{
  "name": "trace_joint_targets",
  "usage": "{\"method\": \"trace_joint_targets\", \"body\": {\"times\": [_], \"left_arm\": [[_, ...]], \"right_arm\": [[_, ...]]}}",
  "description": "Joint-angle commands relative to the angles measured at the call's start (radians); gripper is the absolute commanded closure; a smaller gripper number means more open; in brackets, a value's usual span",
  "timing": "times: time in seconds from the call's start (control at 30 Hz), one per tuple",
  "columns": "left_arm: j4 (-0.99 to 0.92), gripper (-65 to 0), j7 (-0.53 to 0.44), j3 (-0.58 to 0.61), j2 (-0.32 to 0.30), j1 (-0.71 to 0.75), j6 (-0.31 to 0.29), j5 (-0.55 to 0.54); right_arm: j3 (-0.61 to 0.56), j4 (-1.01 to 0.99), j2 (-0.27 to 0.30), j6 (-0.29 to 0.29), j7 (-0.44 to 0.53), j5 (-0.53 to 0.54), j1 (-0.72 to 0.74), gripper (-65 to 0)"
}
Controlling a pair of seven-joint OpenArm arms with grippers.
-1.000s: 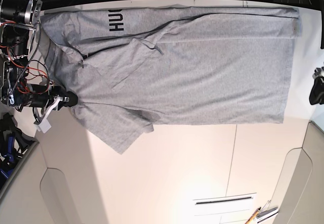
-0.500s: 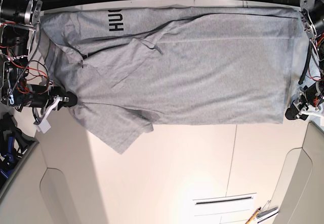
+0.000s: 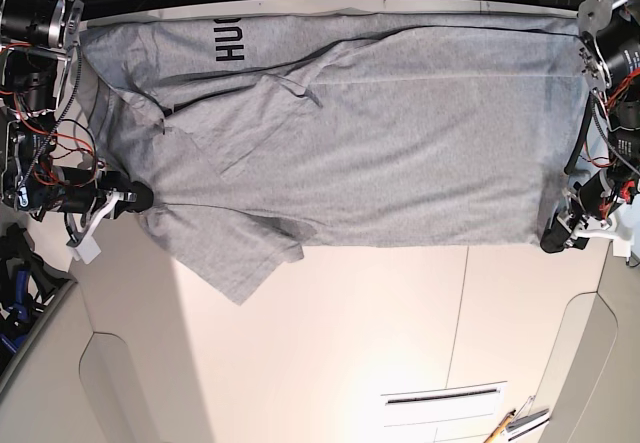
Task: Fold the T-shirt properly
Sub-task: 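Move both grippers to the opposite shirt edge and grasp it, then fold the grasped edge over toward the first fold with both grippers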
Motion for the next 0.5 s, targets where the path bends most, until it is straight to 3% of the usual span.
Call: {"method": "trace_joint_targets", "body": {"times": [0.0, 0.07, 0.13, 0.27, 0.47], "left_arm": [[0.006, -30.5, 0.019, 0.002, -0.018, -0.011, 0.009, 0.034], [0.011, -30.2, 0.007, 0.002, -0.029, -0.010, -0.005, 0.034], [0.021, -25.3, 0.000, 0.002, -0.040, -0.010, -0.004, 0.034], [0.056, -1.9, -0.002, 0.002, -0.056, -0.010, -0.031, 0.034], [0.118, 0.0, -0.002, 0.002, -0.076, -0.010, -0.056, 0.029]], "right_arm": [[0.001, 0.003, 0.014, -0.012, -0.025, -0.047, 0.008, 0.0], [0.001, 0.003, 0.014, -0.012, -0.025, -0.047, 0.008, 0.0], [0.001, 0.003, 0.014, -0.012, -0.025, -0.047, 0.008, 0.0], [0.001, 0.003, 0.014, -0.012, -0.025, -0.047, 0.008, 0.0], [0.001, 0.012, 0.014, -0.012, -0.025, -0.046, 0.008, 0.0]]}}
